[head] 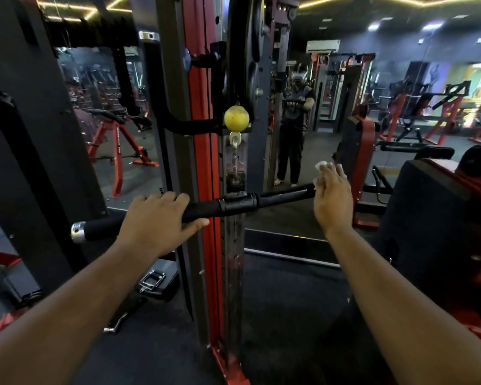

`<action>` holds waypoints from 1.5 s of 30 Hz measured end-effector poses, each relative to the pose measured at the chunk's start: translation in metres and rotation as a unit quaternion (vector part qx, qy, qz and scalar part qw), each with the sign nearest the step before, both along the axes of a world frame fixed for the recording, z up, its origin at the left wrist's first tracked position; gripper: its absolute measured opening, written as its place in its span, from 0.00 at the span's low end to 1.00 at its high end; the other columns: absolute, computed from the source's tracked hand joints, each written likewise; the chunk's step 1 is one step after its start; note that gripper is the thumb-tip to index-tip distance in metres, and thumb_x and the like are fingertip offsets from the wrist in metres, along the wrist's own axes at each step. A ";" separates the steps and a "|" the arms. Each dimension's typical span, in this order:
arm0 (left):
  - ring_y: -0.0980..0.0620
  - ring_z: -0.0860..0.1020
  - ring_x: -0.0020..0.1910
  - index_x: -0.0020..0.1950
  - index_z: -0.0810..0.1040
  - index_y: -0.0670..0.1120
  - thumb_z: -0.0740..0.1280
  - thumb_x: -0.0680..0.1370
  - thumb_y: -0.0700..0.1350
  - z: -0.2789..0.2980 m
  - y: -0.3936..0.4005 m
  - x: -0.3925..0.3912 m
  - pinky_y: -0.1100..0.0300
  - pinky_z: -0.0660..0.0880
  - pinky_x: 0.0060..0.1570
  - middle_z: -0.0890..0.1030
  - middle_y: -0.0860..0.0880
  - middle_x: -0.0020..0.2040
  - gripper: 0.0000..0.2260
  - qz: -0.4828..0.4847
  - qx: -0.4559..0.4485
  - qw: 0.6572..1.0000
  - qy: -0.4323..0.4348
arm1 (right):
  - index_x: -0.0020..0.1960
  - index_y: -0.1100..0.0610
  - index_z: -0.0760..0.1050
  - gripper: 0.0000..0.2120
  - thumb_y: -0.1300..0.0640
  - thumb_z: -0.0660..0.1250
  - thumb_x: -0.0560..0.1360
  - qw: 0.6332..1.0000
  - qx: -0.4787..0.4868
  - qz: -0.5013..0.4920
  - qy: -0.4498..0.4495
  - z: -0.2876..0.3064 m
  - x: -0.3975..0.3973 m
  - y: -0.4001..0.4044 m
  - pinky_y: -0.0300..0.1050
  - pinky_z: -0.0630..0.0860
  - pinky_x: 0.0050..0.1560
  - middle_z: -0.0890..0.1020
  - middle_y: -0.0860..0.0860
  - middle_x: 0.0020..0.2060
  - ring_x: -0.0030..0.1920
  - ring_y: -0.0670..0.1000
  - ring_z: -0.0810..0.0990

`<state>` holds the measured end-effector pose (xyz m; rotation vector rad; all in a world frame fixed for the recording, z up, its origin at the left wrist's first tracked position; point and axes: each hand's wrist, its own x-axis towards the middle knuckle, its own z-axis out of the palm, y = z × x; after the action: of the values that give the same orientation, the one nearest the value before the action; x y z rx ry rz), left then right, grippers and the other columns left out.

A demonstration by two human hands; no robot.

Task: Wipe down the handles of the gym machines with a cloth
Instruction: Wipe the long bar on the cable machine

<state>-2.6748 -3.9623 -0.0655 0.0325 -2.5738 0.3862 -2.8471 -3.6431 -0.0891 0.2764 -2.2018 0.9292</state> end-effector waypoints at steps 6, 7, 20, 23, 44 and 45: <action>0.57 0.70 0.31 0.54 0.68 0.54 0.44 0.77 0.74 0.014 0.034 -0.011 0.59 0.64 0.29 0.71 0.56 0.36 0.28 0.019 -0.022 0.999 -0.019 | 0.69 0.49 0.72 0.25 0.69 0.62 0.76 0.997 0.051 0.048 -0.033 -0.018 0.031 -0.046 0.51 0.78 0.65 0.77 0.49 0.65 0.63 0.50 0.77; 0.57 0.69 0.30 0.52 0.68 0.54 0.43 0.77 0.74 0.017 0.038 -0.012 0.59 0.64 0.28 0.71 0.55 0.35 0.27 0.022 -0.025 0.999 -0.019 | 0.71 0.49 0.72 0.26 0.69 0.63 0.77 0.996 0.045 0.069 -0.040 -0.021 0.038 -0.056 0.52 0.77 0.67 0.76 0.49 0.67 0.66 0.50 0.77; 0.58 0.70 0.30 0.49 0.69 0.54 0.43 0.76 0.76 0.007 0.059 -0.006 0.60 0.63 0.28 0.73 0.55 0.34 0.29 0.009 0.038 0.999 -0.024 | 0.75 0.47 0.66 0.24 0.63 0.58 0.82 0.998 0.029 -0.011 -0.050 -0.007 0.020 0.021 0.52 0.80 0.61 0.76 0.54 0.68 0.61 0.53 0.80; 0.58 0.71 0.31 0.49 0.67 0.54 0.42 0.76 0.75 0.006 0.065 -0.009 0.60 0.64 0.27 0.73 0.55 0.34 0.28 0.006 0.040 0.999 -0.018 | 0.77 0.44 0.63 0.31 0.67 0.60 0.79 0.996 0.030 0.041 -0.069 -0.028 0.038 -0.012 0.46 0.83 0.47 0.78 0.51 0.60 0.47 0.47 0.81; 0.58 0.73 0.30 0.46 0.69 0.55 0.43 0.76 0.77 0.002 0.073 -0.010 0.61 0.64 0.27 0.76 0.55 0.34 0.29 0.009 0.091 0.995 -0.037 | 0.72 0.52 0.72 0.19 0.63 0.60 0.83 0.995 0.026 -0.024 -0.095 0.011 -0.021 0.053 0.51 0.76 0.63 0.79 0.56 0.63 0.61 0.57 0.80; 0.58 0.73 0.31 0.45 0.70 0.55 0.43 0.76 0.77 0.003 0.073 -0.010 0.60 0.64 0.27 0.76 0.55 0.34 0.29 0.008 0.094 0.995 -0.038 | 0.71 0.53 0.73 0.18 0.62 0.60 0.83 0.996 0.027 -0.020 -0.085 0.008 -0.016 0.044 0.49 0.77 0.62 0.80 0.55 0.62 0.60 0.56 0.81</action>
<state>-2.6850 -3.8891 -0.0624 0.1080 -2.6781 0.1536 -2.8628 -3.5994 -0.0809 0.1832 -2.3808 0.9018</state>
